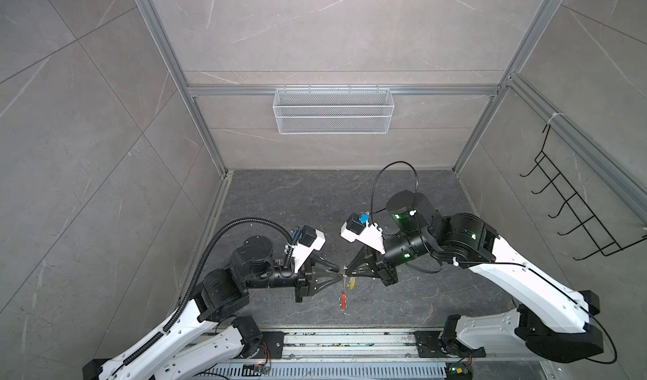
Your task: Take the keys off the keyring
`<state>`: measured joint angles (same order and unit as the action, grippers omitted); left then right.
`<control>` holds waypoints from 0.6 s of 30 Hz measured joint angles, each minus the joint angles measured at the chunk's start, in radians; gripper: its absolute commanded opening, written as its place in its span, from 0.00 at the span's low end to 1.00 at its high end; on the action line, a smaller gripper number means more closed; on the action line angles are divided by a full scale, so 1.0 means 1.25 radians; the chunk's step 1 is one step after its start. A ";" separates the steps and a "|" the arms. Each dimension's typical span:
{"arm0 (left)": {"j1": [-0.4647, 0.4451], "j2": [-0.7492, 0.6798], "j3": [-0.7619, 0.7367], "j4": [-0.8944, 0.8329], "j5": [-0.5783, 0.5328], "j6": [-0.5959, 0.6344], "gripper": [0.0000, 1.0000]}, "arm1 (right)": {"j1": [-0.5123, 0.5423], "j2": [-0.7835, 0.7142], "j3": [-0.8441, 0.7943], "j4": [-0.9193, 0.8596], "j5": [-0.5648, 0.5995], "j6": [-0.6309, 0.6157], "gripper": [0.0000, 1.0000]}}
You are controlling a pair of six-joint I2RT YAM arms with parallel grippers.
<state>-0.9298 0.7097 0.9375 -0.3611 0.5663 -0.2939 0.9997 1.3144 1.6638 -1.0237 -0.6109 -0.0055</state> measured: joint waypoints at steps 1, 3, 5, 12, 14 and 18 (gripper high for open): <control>0.000 0.001 0.001 -0.002 0.004 0.002 0.27 | 0.000 0.003 0.002 -0.007 -0.002 -0.002 0.00; 0.000 0.003 0.003 -0.001 0.013 0.003 0.27 | 0.000 0.008 0.002 -0.014 -0.006 -0.005 0.00; 0.000 0.007 0.005 -0.002 0.019 0.003 0.26 | 0.000 0.013 0.003 -0.020 -0.006 -0.009 0.00; 0.000 0.021 0.011 0.002 0.038 0.005 0.16 | 0.000 0.030 0.006 -0.022 -0.006 -0.009 0.00; 0.000 0.025 0.011 0.001 0.041 0.005 0.08 | 0.000 0.033 0.009 -0.028 -0.005 -0.009 0.00; 0.000 0.027 0.011 0.003 0.050 0.005 0.00 | -0.003 0.034 0.012 -0.036 -0.005 -0.012 0.00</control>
<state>-0.9298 0.7429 0.9516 -0.3569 0.6285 -0.2878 0.9962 1.3571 1.6787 -1.0683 -0.6174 -0.0204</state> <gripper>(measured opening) 0.047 0.045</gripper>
